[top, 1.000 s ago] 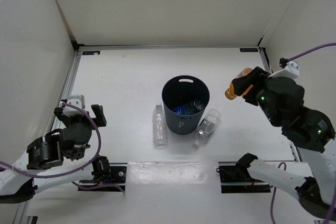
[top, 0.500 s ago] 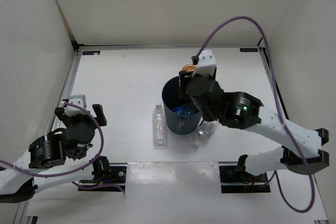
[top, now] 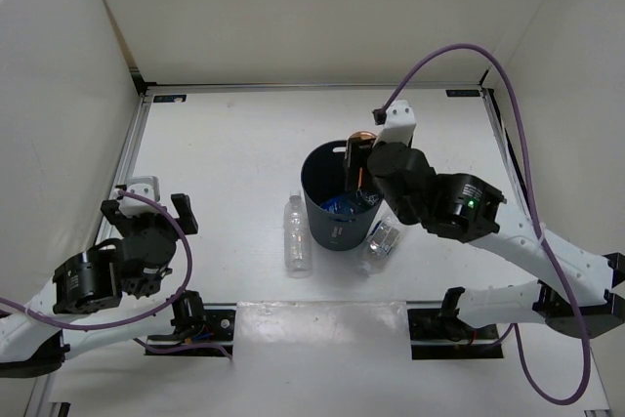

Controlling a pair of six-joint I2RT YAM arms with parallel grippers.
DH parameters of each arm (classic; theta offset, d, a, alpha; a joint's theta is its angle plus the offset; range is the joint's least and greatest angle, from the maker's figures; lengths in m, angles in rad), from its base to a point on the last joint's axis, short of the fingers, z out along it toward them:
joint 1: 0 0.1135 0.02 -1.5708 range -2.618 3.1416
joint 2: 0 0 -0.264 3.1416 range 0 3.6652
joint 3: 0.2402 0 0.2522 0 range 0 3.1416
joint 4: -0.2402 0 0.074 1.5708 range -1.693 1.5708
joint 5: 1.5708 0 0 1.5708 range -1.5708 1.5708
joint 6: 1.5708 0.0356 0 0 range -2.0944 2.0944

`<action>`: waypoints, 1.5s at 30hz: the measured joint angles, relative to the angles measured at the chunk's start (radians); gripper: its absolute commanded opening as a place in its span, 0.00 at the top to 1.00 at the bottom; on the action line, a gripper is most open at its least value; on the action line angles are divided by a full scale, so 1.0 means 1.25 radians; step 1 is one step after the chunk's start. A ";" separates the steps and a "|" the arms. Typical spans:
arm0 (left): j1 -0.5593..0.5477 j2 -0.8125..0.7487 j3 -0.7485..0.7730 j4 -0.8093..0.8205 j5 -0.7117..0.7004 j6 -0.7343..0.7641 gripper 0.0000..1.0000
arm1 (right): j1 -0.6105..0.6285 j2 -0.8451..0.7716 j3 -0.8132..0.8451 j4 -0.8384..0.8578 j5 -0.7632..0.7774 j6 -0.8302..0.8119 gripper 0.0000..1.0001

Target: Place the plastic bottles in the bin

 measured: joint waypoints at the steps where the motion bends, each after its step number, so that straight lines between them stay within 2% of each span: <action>1: 0.000 0.000 0.000 0.000 0.000 0.000 0.00 | -0.001 -0.001 -0.007 0.002 -0.005 0.005 1.00; 3: 0.000 0.000 0.000 0.000 0.000 0.000 0.00 | -0.003 -0.001 -0.025 0.006 -0.019 0.012 0.93; 6: 0.000 0.000 0.000 0.000 0.000 0.000 0.00 | -0.010 0.007 -0.045 0.005 -0.052 0.015 0.41; 7: 0.000 0.000 0.000 0.000 0.000 0.000 0.00 | -0.013 0.012 -0.045 0.002 -0.059 0.015 0.10; 10: 0.000 0.000 0.000 0.000 0.000 0.000 0.00 | -0.008 0.018 -0.038 -0.012 -0.056 0.017 0.10; 17: 0.000 0.000 0.000 0.000 0.000 0.001 0.00 | 0.032 0.008 0.085 -0.069 -0.002 0.033 0.10; 22: 0.000 0.000 0.000 0.001 0.001 0.005 0.00 | 0.078 -0.076 0.095 -0.111 0.049 0.056 0.10; 26: 0.000 0.010 0.000 0.007 0.009 0.016 0.00 | 0.155 -0.157 0.124 -0.232 0.091 0.136 0.10; 28: 0.000 0.030 0.001 0.008 0.015 0.016 0.00 | 0.164 -0.197 0.124 -0.294 0.105 0.185 0.10; 31: 0.002 0.072 0.007 0.005 0.027 0.012 0.00 | 0.117 -0.265 0.111 -0.366 0.110 0.230 0.10; 35: 0.020 0.122 0.024 -0.007 0.075 -0.025 0.00 | -0.022 -0.323 0.043 -0.406 0.065 0.238 0.10; 40: 0.032 0.179 0.055 -0.050 0.156 -0.168 0.00 | -0.223 -0.326 -0.033 -0.442 -0.044 0.197 0.10; 45: 0.032 0.257 0.055 -0.059 0.204 -0.248 0.00 | -0.354 -0.368 -0.115 -0.447 -0.078 0.119 0.10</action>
